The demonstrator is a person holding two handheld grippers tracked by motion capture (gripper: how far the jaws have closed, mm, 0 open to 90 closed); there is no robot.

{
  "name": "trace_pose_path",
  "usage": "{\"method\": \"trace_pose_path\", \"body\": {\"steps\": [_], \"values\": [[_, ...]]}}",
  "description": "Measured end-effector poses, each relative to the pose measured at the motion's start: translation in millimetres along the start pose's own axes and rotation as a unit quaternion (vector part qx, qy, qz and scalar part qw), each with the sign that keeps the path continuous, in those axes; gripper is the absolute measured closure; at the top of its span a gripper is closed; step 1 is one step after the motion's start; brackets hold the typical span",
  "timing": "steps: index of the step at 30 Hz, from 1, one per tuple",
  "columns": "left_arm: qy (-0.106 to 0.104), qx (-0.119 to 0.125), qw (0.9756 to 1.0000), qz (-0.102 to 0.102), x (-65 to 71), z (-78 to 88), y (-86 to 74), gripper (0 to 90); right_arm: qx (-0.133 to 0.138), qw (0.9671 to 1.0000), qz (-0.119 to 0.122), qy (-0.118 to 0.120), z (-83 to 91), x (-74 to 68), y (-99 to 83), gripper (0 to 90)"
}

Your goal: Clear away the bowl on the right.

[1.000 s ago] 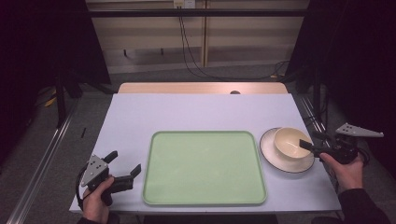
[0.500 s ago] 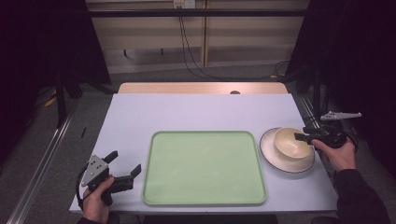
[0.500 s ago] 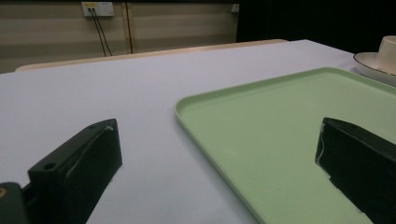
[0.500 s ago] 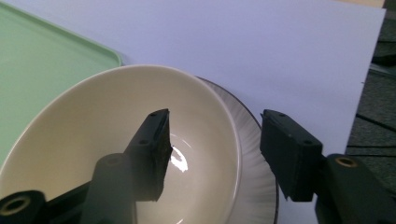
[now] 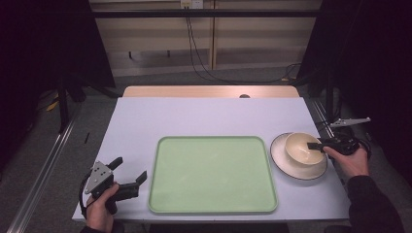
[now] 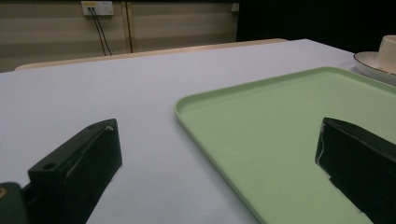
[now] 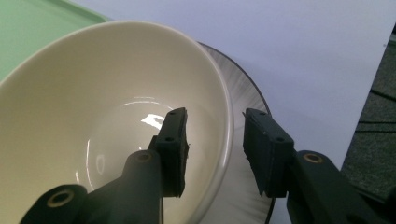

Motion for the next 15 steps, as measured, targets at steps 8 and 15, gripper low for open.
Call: {"method": "trace_pose_path", "body": {"steps": [8,15], "values": [[0.0,-0.001,1.0,0.0,0.1,0.0,-0.1,0.4,-0.035,0.9993,-0.006,0.008,-6.4,1.0,-3.2,66.0],[0.002,-0.002,1.0,-0.003,0.1,0.2,-0.1,0.4,-0.045,0.9989,-0.012,0.007,-9.4,-1.9,-1.5,76.8]]}}
Point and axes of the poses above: each handheld gripper's, and its own axes: z roughly backward along the jaws, y roughly out of its top, x roughly to its right, the point moved 5 cm from there along -z, roughly forward along the jaws, and after that the axes turned 7 degrees about -x, right-handed, at the moved point
